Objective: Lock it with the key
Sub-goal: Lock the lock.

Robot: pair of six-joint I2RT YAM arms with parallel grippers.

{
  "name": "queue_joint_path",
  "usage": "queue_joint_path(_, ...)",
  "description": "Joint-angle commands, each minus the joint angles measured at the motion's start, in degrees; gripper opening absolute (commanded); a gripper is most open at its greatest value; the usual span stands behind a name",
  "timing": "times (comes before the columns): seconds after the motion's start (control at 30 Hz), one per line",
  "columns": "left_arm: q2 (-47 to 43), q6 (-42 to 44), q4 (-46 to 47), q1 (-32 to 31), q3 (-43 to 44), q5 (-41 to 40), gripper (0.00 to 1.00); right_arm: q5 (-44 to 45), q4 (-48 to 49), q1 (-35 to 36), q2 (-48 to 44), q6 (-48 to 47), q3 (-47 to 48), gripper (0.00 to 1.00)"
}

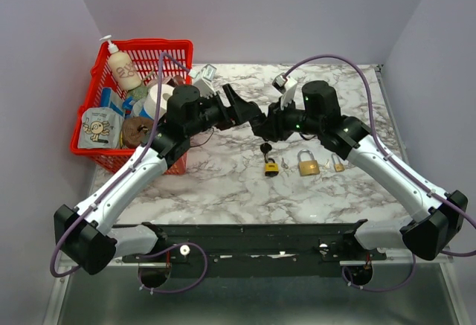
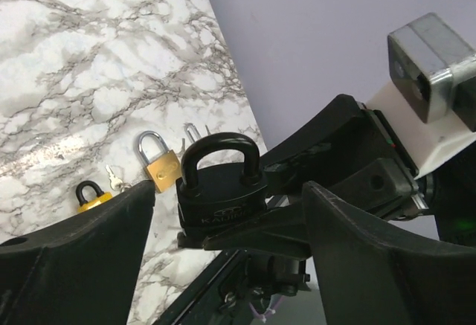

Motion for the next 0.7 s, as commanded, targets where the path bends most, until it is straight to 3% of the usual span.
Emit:
queue_joint_path(0.0, 0.81, -1.48, -1.33, -2.77, 2.34, -5.75, 0.83, 1.57, 6.76, 0.38, -0.85, 2.23, 1.03, 0.01)
queue_joint_path(0.2, 2.4, -4.55, -2.31, -3.04, 1.1, -5.76, 0.75, 0.6, 8.08, 0.91, -1.02, 2.85, 0.86, 0.01)
queue_joint_path(0.67, 3.72, -7.72, -2.66, -4.53, -0.83, -5.85, 0.71, 4.29, 8.17, 2.67, -0.14, 3.99, 1.3, 0.01)
